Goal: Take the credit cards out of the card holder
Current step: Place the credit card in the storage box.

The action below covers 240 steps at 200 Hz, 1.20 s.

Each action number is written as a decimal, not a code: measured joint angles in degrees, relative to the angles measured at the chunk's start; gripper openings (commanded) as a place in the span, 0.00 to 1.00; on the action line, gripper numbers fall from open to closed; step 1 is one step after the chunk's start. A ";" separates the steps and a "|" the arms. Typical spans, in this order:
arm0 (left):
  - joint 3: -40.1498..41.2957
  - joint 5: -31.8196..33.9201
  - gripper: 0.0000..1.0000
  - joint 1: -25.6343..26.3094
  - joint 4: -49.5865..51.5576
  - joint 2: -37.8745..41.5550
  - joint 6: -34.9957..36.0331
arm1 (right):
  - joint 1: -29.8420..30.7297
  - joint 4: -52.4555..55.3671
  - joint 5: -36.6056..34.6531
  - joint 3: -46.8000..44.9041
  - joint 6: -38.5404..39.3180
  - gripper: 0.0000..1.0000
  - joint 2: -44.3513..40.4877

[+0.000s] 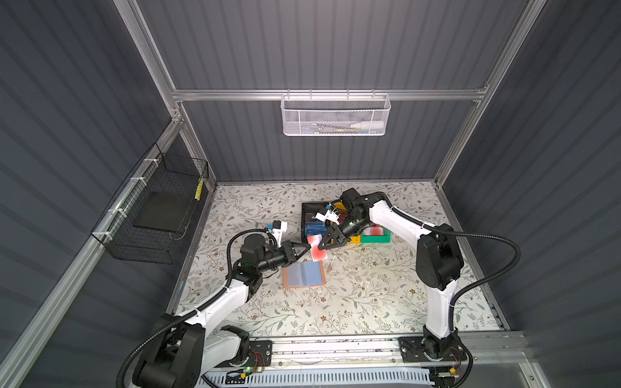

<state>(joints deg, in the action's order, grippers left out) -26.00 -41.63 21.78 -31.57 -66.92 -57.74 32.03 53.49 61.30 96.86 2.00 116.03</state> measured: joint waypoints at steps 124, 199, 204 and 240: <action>-1.90 6.58 0.40 0.42 21.03 6.62 9.11 | -2.56 16.63 1.16 4.11 19.15 0.00 -0.83; -6.29 12.07 0.44 0.35 34.42 5.73 14.58 | -5.92 22.10 -49.00 8.35 31.26 0.00 -16.59; -6.58 12.15 0.44 0.35 34.91 5.33 14.78 | -6.58 22.18 -51.91 8.55 32.13 0.00 -16.39; -8.22 12.74 0.45 0.35 37.20 4.24 15.80 | -11.50 23.65 -67.14 10.80 39.54 0.00 -9.73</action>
<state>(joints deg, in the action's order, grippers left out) -34.22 -28.88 22.13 5.63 -62.67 -41.93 20.53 77.14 -5.85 107.66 41.54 106.30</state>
